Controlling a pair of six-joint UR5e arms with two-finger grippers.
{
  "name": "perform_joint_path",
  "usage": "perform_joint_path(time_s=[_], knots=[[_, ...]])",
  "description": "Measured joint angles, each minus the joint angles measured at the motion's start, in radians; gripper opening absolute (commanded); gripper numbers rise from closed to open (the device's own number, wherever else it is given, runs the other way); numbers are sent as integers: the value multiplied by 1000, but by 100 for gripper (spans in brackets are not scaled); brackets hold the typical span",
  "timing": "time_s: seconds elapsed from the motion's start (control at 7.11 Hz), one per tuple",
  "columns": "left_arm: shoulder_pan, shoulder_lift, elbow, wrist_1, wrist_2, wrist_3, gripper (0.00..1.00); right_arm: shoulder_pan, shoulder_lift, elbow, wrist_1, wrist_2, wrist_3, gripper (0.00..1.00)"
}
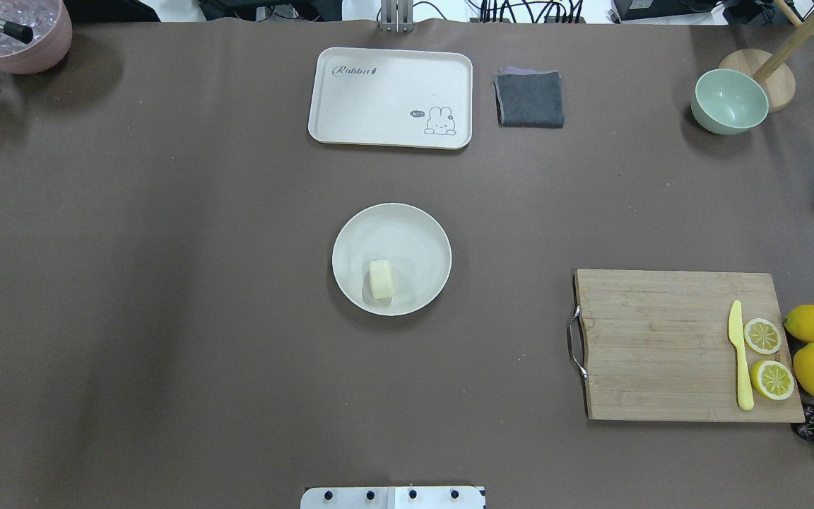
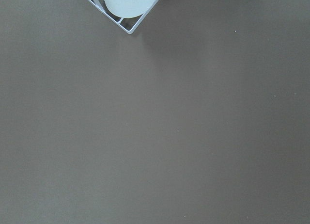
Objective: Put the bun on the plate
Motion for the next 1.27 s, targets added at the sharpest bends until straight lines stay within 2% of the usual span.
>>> perform_joint_path(time_s=[1.27], knots=[[0, 13, -9, -2, -11, 5, 98, 8, 0, 1, 0, -17, -1, 100]])
